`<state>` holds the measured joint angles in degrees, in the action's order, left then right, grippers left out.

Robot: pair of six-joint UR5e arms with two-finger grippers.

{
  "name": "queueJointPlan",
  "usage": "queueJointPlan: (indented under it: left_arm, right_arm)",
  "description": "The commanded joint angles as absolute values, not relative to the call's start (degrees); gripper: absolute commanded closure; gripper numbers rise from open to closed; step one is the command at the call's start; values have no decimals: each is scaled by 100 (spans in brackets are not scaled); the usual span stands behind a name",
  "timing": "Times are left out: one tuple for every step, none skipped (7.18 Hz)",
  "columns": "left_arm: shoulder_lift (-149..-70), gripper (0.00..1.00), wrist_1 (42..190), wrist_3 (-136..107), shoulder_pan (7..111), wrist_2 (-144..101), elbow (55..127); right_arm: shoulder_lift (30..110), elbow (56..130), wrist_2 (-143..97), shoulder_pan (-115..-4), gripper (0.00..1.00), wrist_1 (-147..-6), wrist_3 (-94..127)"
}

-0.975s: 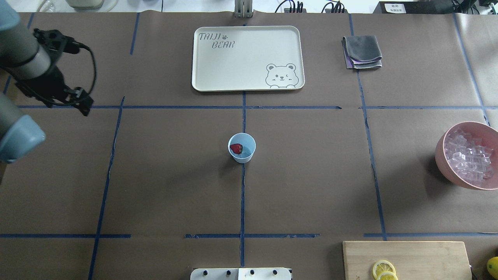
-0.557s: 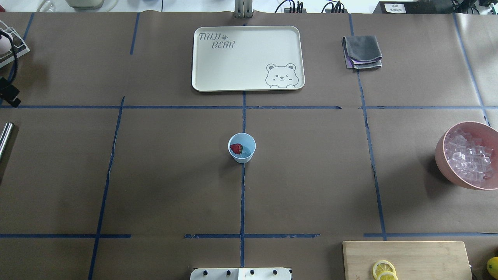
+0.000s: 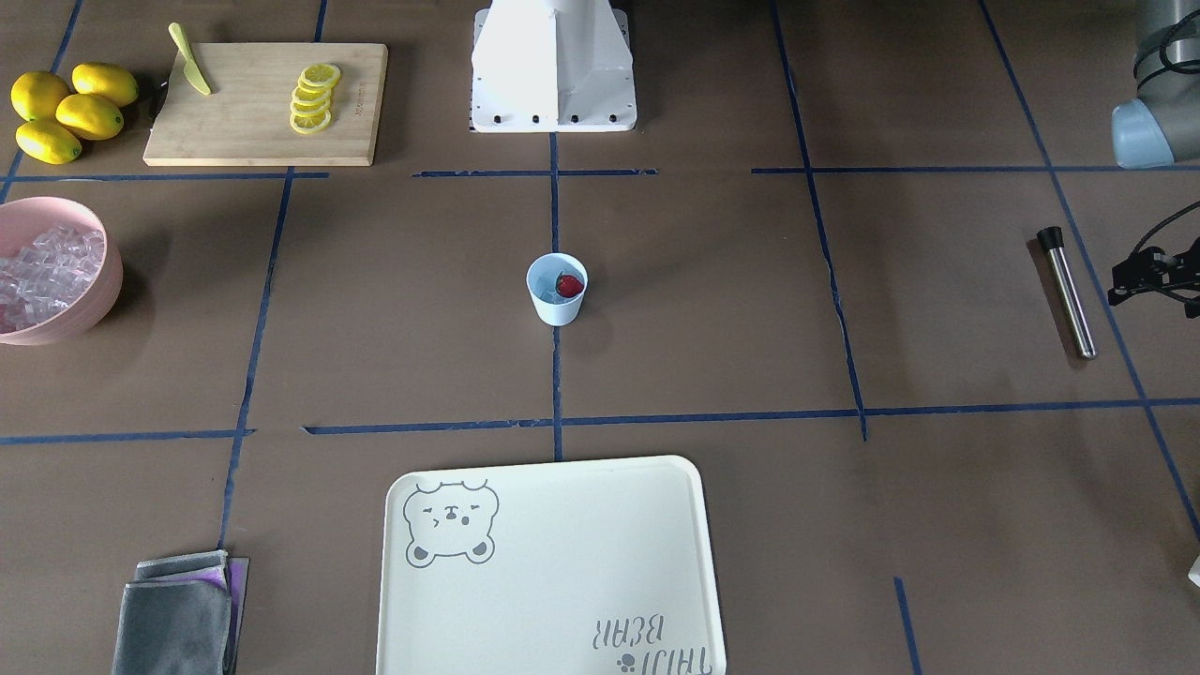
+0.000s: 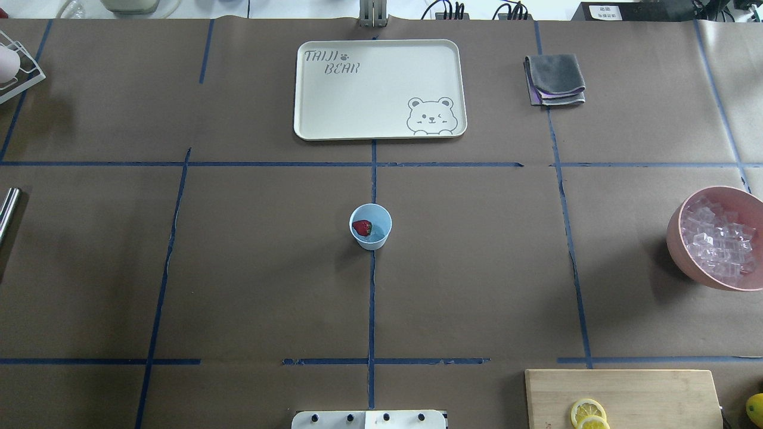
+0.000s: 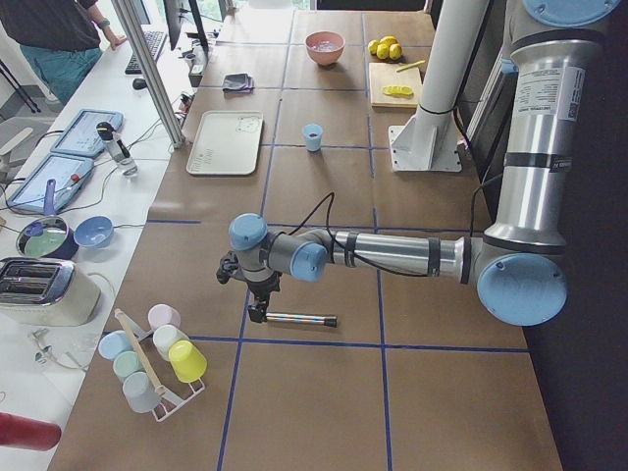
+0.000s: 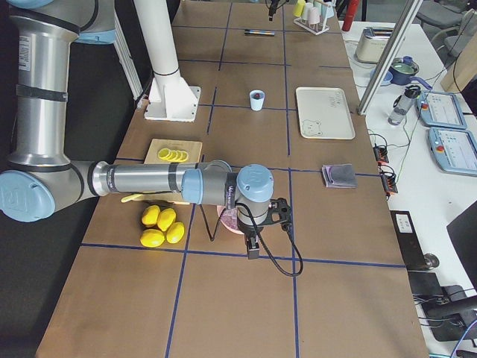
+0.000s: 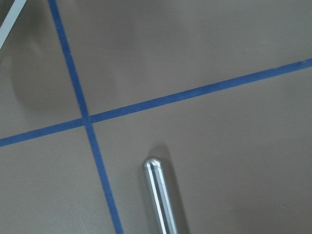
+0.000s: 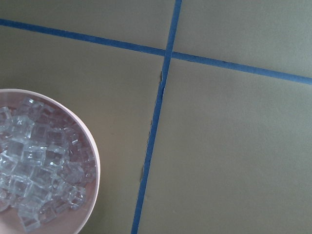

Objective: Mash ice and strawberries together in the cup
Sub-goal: 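Withdraw the left gripper from the cup toward the metal pestle, then grasp the metal pestle with the left gripper and lift it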

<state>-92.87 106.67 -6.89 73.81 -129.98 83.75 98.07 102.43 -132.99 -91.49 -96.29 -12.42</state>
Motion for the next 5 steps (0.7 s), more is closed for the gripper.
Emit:
queueJointPlan:
  left_arm:
    - [-9273,0,11756,-1830,7374,-12999,7840]
    - [-9272,0,11951,-2315,7331,-12999,7849]
    - [-9264,0,12092,-2538,7165,-12999,7840]
    - [-9264,0,12129,-2679,6928,-12990,7831]
    - [-9255,0,12416,-2698,6787,-12990,7666]
  right_arm:
    - [9809,10257,-13412,-9149,0,-9633,-1239]
    - [9809,10257,-13421,-9149,0,-9633,-1239]
    - [9809,10257,-13421,-9149,0,-9624,-1239]
    - [9809,10257,-13421,-9149,0,-9633,-1239]
    - [9809,10257,-13421,-9149,0,-9633,-1239]
